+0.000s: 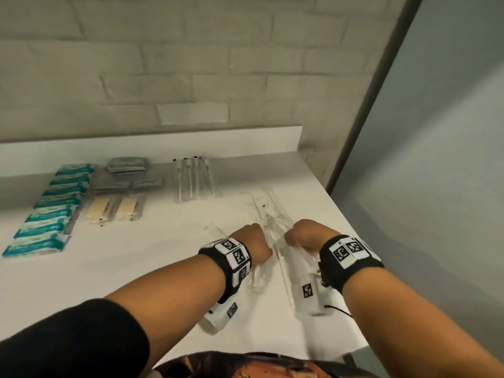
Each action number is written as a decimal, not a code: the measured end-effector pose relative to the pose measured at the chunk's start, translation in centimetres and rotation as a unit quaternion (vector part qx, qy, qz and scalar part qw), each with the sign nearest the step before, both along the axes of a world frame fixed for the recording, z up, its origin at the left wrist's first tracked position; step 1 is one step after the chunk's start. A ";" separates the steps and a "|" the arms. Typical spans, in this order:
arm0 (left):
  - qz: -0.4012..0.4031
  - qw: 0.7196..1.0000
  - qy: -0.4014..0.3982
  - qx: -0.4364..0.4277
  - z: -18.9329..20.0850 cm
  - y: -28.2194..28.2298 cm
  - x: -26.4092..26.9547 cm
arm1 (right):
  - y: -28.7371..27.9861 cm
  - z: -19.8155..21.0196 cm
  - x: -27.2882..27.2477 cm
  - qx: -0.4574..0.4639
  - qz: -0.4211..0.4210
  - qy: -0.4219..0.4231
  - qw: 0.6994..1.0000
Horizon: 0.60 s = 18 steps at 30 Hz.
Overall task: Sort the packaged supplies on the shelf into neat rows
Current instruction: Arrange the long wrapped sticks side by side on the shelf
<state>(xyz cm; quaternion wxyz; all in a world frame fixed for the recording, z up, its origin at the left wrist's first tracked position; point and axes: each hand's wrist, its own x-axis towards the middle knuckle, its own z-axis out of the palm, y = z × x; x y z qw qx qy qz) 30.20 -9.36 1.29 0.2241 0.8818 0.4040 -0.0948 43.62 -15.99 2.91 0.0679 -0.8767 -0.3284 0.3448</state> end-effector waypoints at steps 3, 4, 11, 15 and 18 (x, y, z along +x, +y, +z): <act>-0.004 0.999 -0.016 -0.037 0.1 0.9 -0.2 | 0.0 0.7 1.1 0.070 -0.084 0.029 0.994; 0.006 0.998 -0.036 -0.049 0.3 1.3 -0.6 | 0.4 0.9 1.7 0.088 -0.087 0.002 0.992; 0.036 0.998 -0.046 -0.015 0.4 6.2 -5.2 | 5.4 0.5 0.7 0.132 0.096 0.088 0.983; 0.023 0.999 -0.025 -0.012 0.5 5.9 -6.9 | 7.3 0.1 -0.9 0.107 0.201 0.171 0.959; 0.050 0.997 -0.012 -0.063 1.2 5.0 -7.7 | 6.9 0.7 -1.5 0.086 0.274 0.199 0.937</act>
